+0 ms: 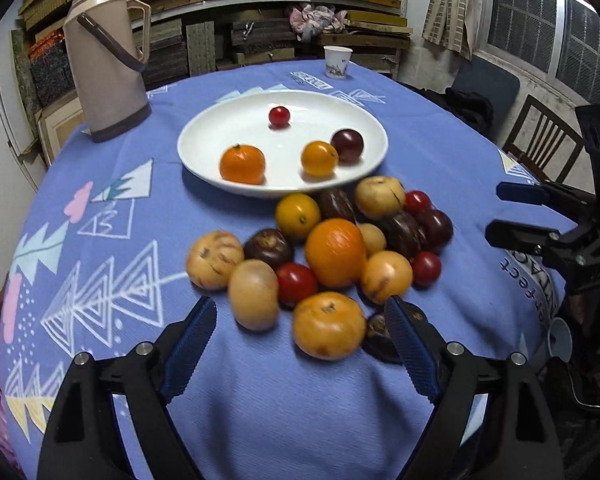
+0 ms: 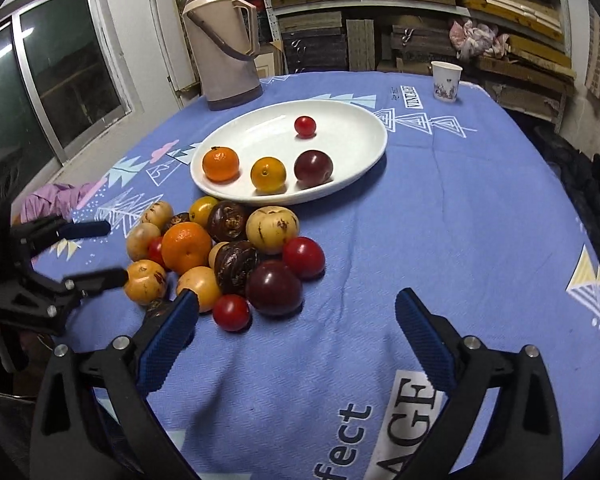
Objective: Organize fruits
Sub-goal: 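Withdraw both open tools from the plate toward the fruit pile, then grasp the orange persimmon with the left tool while the right tool grasps another dark red plum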
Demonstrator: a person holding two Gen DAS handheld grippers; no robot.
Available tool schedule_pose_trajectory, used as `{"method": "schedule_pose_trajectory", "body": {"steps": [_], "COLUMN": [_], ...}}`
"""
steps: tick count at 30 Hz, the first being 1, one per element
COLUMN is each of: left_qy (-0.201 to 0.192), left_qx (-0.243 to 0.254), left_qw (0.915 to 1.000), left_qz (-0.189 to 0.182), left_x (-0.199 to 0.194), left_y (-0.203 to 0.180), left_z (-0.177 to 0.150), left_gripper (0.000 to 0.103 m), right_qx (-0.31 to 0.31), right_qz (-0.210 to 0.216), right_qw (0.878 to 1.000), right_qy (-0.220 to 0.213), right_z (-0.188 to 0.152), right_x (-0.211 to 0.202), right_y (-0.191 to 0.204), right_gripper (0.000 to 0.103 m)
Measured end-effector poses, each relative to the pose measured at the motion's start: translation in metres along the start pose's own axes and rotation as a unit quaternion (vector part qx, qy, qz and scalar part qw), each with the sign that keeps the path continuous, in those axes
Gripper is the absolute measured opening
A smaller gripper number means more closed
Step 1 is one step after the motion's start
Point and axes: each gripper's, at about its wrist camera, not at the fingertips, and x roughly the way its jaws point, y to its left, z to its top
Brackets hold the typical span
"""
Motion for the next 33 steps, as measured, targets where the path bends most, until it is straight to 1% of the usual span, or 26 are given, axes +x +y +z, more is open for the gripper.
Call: {"method": "schedule_pose_trajectory", "body": {"steps": [4,9,11,15,18,21,22,23,24,25,28,33], "left_qy": [0.002,0.020,0.027,0.025,0.020,0.022,0.028,0.041,0.054,0.062,0.055,0.057], "left_qx": [-0.005,-0.022,-0.027,-0.037,-0.047,-0.037,-0.038,-0.043,-0.049,-0.051,-0.041,-0.054], "left_qw": [1.0000,0.9994,0.9992,0.9990,0.9986,0.9990,0.9987,0.9979,0.9967,0.9960,0.9972,0.9964], "left_qz": [-0.003,-0.016,-0.015,-0.002,-0.011,-0.014,-0.017,-0.025,-0.036,-0.040,-0.029,-0.033], "left_x": [0.006,0.016,0.021,0.025,0.023,0.023,0.023,0.026,0.029,0.031,0.031,0.033], "left_y": [-0.001,0.001,0.002,0.007,0.013,0.013,0.013,0.014,0.015,0.016,0.012,0.013], "left_z": [-0.003,-0.003,-0.003,-0.003,-0.005,-0.006,-0.008,-0.010,-0.012,-0.015,-0.018,-0.012], "left_gripper": [0.086,0.085,0.085,0.078,0.073,0.070,0.069,0.065,0.058,0.056,0.055,0.054], "right_qx": [0.001,0.003,0.001,0.005,0.010,0.009,0.007,0.004,0.002,0.001,0.006,0.007], "right_qz": [0.012,0.020,0.019,0.019,0.018,0.018,0.019,0.019,0.019,0.018,0.019,0.018], "right_qw": [1.000,1.000,1.000,1.000,1.000,1.000,1.000,1.000,1.000,1.000,1.000,1.000], "right_qy": [0.001,-0.001,0.000,-0.003,-0.001,0.001,0.001,0.002,0.002,0.003,0.005,0.008], "right_z": [0.000,-0.001,0.000,0.000,0.000,0.000,-0.001,-0.001,-0.001,0.000,-0.001,-0.002], "right_x": [0.002,0.002,0.002,-0.001,-0.001,-0.001,-0.001,-0.001,0.000,0.000,0.003,0.005], "right_y": [0.002,0.003,0.002,0.000,-0.001,0.001,0.002,0.003,0.004,0.004,0.002,0.001], "right_gripper": [0.097,0.097,0.097,0.097,0.097,0.097,0.097,0.097,0.097,0.097,0.097,0.097]}}
